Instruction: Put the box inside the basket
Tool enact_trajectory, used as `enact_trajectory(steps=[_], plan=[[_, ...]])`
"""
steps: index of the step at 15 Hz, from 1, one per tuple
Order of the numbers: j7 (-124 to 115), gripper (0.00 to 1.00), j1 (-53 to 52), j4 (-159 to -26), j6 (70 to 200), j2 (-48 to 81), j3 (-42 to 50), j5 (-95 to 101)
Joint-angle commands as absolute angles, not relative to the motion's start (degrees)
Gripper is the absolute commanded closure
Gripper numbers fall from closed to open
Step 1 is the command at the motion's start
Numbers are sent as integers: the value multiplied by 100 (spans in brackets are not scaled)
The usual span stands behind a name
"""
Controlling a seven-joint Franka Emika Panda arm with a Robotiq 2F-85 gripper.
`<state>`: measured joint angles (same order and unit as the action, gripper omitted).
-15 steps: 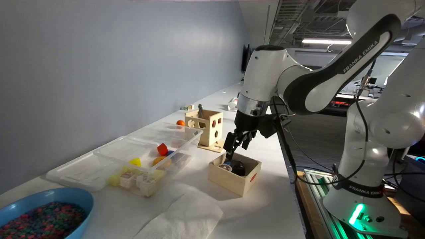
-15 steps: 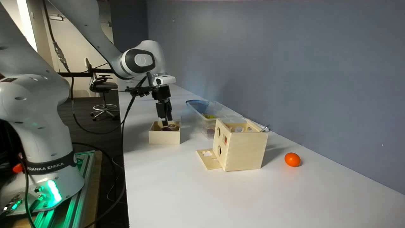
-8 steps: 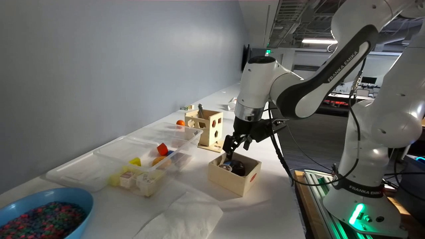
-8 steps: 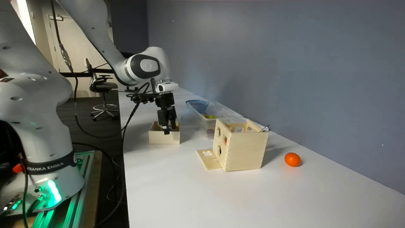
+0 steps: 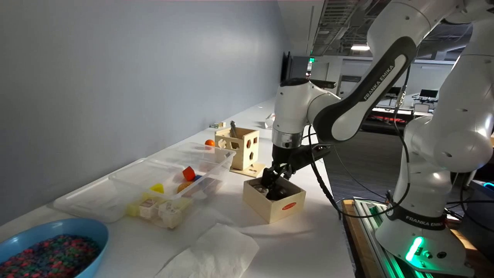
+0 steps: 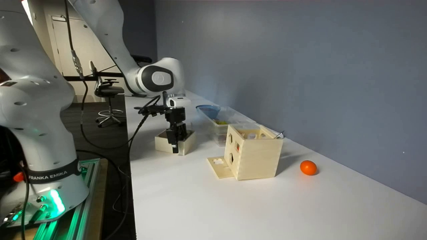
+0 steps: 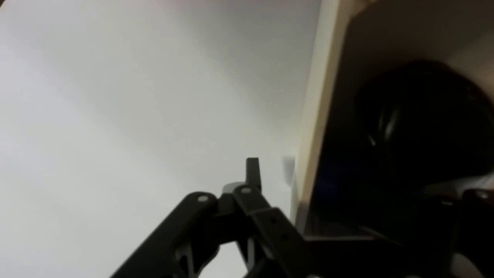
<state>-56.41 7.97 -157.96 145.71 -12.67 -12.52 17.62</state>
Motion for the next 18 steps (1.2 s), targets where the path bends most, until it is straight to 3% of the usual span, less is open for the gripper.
enact_trajectory(steps=[1, 5, 11, 18], plan=[[-5170, 76, 460, -15779, 14490, -1268, -935, 1353], [-4688, 99, 226, -15739, 14162, -1655, -801, 921], [-3934, 98, -69, -15672, 13266, -2290, -795, 428], [-3491, 98, -640, -14745, 12530, -2137, -1159, -348]])
